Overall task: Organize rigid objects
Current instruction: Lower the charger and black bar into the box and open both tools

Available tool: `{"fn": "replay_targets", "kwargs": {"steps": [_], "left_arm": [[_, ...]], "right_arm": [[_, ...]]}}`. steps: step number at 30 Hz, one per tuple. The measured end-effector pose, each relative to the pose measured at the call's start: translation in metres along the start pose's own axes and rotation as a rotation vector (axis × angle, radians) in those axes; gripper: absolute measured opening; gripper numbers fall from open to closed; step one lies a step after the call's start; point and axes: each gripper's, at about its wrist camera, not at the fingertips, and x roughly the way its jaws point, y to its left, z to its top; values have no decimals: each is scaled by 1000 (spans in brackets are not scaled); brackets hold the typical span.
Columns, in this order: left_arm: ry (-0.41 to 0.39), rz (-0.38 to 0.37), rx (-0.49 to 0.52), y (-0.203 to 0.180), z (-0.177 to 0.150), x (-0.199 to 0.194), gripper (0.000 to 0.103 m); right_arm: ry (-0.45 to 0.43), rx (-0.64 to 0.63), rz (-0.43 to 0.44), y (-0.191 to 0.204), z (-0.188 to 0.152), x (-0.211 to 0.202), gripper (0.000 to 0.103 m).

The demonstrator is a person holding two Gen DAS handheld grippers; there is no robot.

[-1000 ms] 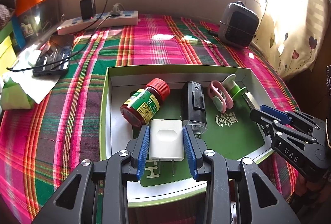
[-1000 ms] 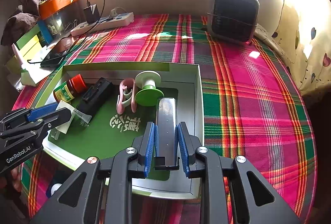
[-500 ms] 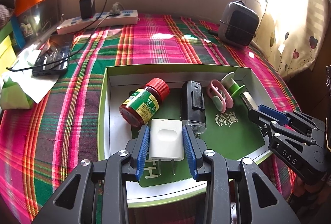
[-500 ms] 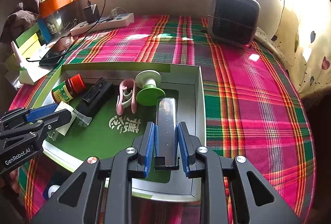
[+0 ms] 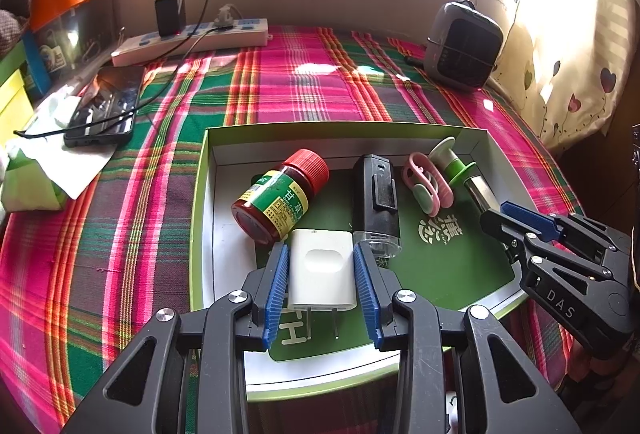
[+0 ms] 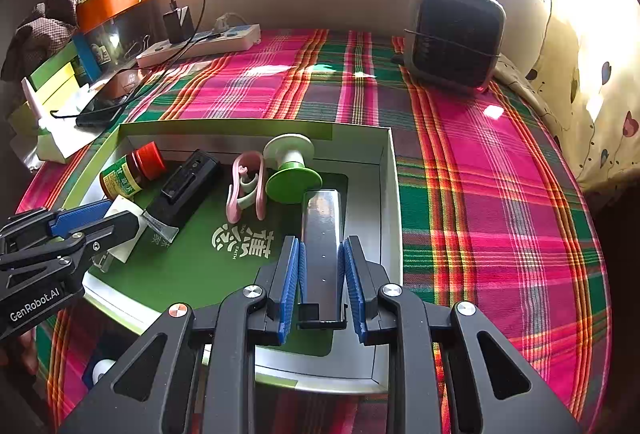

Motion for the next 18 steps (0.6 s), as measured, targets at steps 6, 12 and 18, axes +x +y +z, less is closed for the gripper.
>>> {"fn": "replay_targets", "kwargs": {"steps": [6,12,18], "left_arm": [[-1,-4,-3,0,0,-1,33],[1,-1,-4,2,-1,-1,33],[2,5,-2,1,-1,-1,36]], "right_arm": [[-1,4,0,0,0,0,24],[-5,11,-5,-1,0,-1,24],[-8,16,-13,-2,-1,-2,25]]}}
